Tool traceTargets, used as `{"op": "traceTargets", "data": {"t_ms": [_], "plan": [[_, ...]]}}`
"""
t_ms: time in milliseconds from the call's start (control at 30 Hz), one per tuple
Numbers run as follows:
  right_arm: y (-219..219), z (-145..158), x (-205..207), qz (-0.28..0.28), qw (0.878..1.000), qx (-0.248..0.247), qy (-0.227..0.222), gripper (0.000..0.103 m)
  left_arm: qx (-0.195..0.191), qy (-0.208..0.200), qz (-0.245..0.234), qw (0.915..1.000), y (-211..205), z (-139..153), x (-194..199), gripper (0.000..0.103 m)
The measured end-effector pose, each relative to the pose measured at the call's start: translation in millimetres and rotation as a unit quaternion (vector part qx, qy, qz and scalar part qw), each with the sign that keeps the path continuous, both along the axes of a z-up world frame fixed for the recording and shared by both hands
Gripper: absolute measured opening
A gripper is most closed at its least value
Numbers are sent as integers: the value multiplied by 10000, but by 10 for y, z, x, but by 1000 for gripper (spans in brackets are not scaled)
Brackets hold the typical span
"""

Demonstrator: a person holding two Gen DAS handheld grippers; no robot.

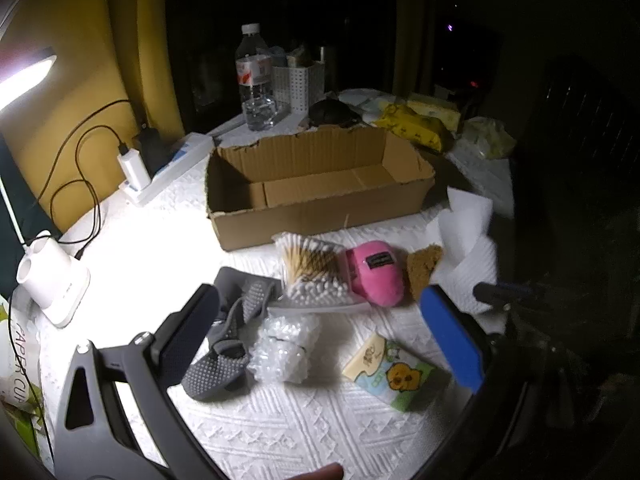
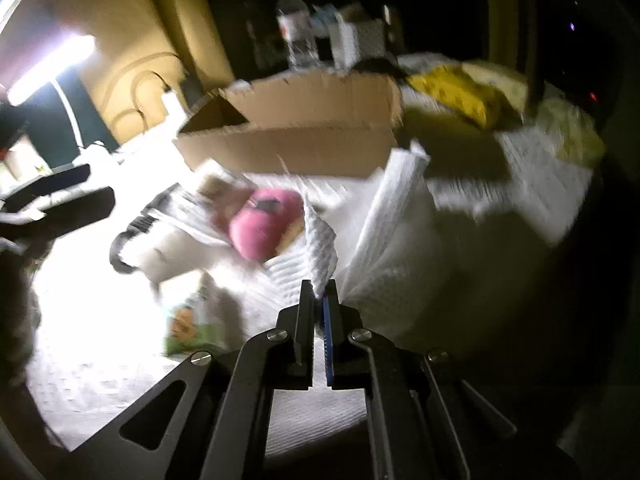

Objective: Organize soft objects
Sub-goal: 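Lift the white paper towel with the right gripper, then grasp a white paper towel with the left gripper while the right gripper holds its towel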

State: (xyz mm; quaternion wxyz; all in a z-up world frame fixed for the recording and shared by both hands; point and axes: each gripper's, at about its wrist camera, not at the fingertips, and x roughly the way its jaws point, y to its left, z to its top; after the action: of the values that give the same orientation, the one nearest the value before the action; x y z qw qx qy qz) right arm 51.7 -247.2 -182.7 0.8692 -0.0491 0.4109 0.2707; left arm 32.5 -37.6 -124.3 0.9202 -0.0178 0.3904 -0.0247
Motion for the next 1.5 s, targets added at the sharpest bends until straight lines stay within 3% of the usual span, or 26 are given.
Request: {"op": "traceTargets", "data": {"t_ms": [267,500,733,1233,1433,1467,1500], "plan": [[268,673,-41,596,9946,609,-592,4,-70,-144,231,9996,171,125,-54,101],[448,1138,52,848,9883,664,-1076,4,-152,-270,392,9987,327,242,-82,101],[281,1427,110,723,9844,641,-1472,4,-212,-256,285,9990,225,269,10,101],[-906,1443,528,-265,9819,925,-1634,4,0,115,-411,9991,-765,92,549,101],[-1120,924,891,-500,9884,872,-1142,4,70,461,-603,9971,-1108,-221,846,101],[-1111,831,923,-513,9894,847,-1062,4,82,522,-615,9967,-1144,-281,899,97],[-1115,769,949,-521,9901,835,-1002,4,94,600,-627,9962,-1183,-340,949,88]]}}
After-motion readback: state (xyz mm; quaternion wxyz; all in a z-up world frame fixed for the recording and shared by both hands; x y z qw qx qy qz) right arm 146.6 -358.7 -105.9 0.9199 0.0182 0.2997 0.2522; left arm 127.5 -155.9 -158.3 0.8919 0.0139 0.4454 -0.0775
